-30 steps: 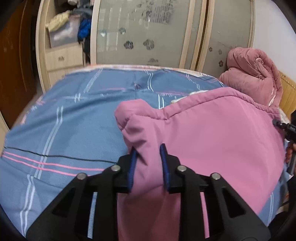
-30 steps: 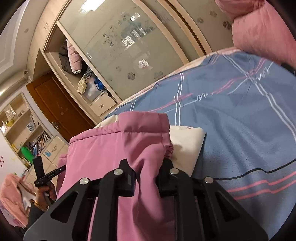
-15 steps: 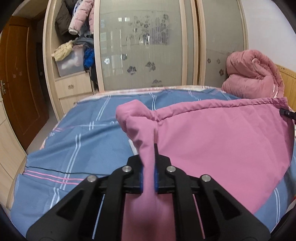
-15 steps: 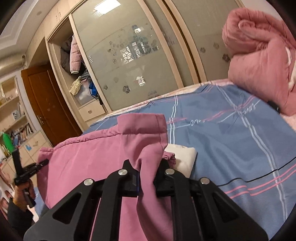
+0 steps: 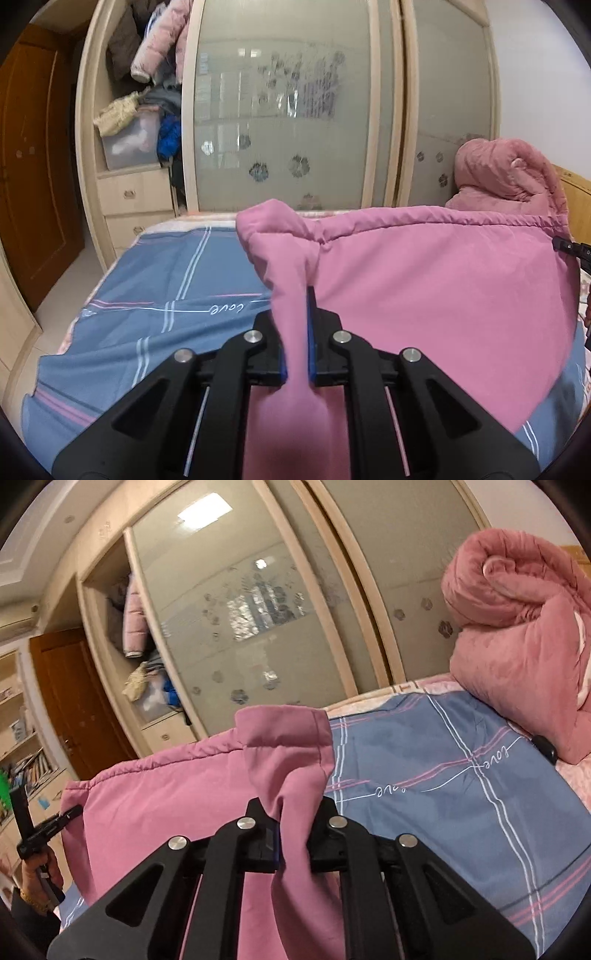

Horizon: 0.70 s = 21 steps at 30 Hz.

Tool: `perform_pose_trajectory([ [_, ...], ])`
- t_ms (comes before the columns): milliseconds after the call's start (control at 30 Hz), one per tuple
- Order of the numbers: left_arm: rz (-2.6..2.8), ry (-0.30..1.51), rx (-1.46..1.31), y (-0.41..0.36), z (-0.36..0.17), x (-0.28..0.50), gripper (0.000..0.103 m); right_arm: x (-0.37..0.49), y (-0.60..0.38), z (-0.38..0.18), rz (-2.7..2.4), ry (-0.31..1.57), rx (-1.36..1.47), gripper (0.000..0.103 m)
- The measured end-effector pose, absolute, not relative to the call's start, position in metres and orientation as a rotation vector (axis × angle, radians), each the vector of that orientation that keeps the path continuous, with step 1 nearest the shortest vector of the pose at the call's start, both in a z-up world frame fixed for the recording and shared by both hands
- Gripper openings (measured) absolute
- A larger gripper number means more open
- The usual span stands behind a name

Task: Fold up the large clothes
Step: 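Grasp the pink jacket corner with the left gripper while the right gripper holds the other corner, then release the corners and lower both open grippers onto the pink bundle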

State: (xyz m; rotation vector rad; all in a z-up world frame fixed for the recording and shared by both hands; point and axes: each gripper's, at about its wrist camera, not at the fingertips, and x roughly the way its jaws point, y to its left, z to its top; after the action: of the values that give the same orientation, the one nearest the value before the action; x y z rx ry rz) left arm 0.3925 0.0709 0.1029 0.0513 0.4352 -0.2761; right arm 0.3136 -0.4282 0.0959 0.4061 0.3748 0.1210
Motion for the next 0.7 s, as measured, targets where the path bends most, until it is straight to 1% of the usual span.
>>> perform_pose_trajectory([
  [100, -0.247, 0.521, 0.072, 0.06, 0.073, 0.442, 0.009, 0.35, -0.429, 0.072, 0.065, 0.437, 0.401, 0.009],
  [167, -0.216, 0.569, 0.124, 0.051, 0.047, 0.465, 0.011, 0.378, -0.432, 0.042, 0.031, 0.516, 0.416, 0.009],
  [200, -0.204, 0.585, 0.148, 0.048, 0.034, 0.473, 0.015, 0.386, -0.434, 0.029, 0.018, 0.542, 0.424, 0.009],
  [233, -0.198, 0.603, 0.17, 0.044, 0.021, 0.48, 0.021, 0.395, -0.435, 0.016, 0.008, 0.576, 0.43, 0.009],
  [267, -0.19, 0.629, 0.194, 0.041, 0.004, 0.487, 0.026, 0.405, -0.437, -0.003, -0.002, 0.627, 0.439, 0.009],
  [300, -0.169, 0.643, 0.214, 0.039, -0.009, 0.491, 0.041, 0.409, -0.437, -0.017, -0.012, 0.648, 0.442, 0.012],
  [333, -0.141, 0.645, 0.229, 0.04, -0.017, 0.493, 0.059, 0.411, -0.435, -0.027, -0.019, 0.661, 0.441, 0.017],
  [367, -0.08, 0.636, 0.247, 0.042, -0.026, 0.495, 0.068, 0.41, -0.434, -0.034, -0.019, 0.666, 0.446, 0.021],
  [400, -0.035, 0.628, 0.249, 0.047, -0.031, 0.498, 0.086, 0.411, -0.435, -0.043, -0.01, 0.678, 0.47, 0.032],
  [433, -0.008, 0.622, 0.238, 0.051, -0.033, 0.499, 0.098, 0.41, -0.436, -0.05, -0.015, 0.689, 0.493, 0.042],
  [467, 0.021, 0.615, 0.212, 0.059, -0.033, 0.5, 0.101, 0.408, -0.44, -0.054, -0.033, 0.69, 0.514, 0.064],
  [500, 0.027, 0.614, 0.19, 0.065, -0.032, 0.5, 0.101, 0.402, -0.445, -0.055, -0.048, 0.672, 0.543, 0.084],
  [533, 0.038, 0.614, 0.162, 0.072, -0.028, 0.5, 0.101, 0.395, -0.452, -0.052, -0.051, 0.634, 0.578, 0.089],
  [567, 0.062, 0.602, 0.15, 0.078, -0.023, 0.498, 0.101, 0.385, -0.457, -0.045, -0.058, 0.588, 0.599, 0.089],
  [633, 0.151, 0.514, 0.117, 0.093, -0.003, 0.486, 0.101, 0.364, -0.463, -0.026, -0.119, 0.509, 0.596, 0.092],
  [700, 0.241, 0.383, 0.02, 0.111, 0.028, 0.462, 0.101, 0.343, -0.457, 0.0, -0.165, 0.432, 0.548, 0.094],
])
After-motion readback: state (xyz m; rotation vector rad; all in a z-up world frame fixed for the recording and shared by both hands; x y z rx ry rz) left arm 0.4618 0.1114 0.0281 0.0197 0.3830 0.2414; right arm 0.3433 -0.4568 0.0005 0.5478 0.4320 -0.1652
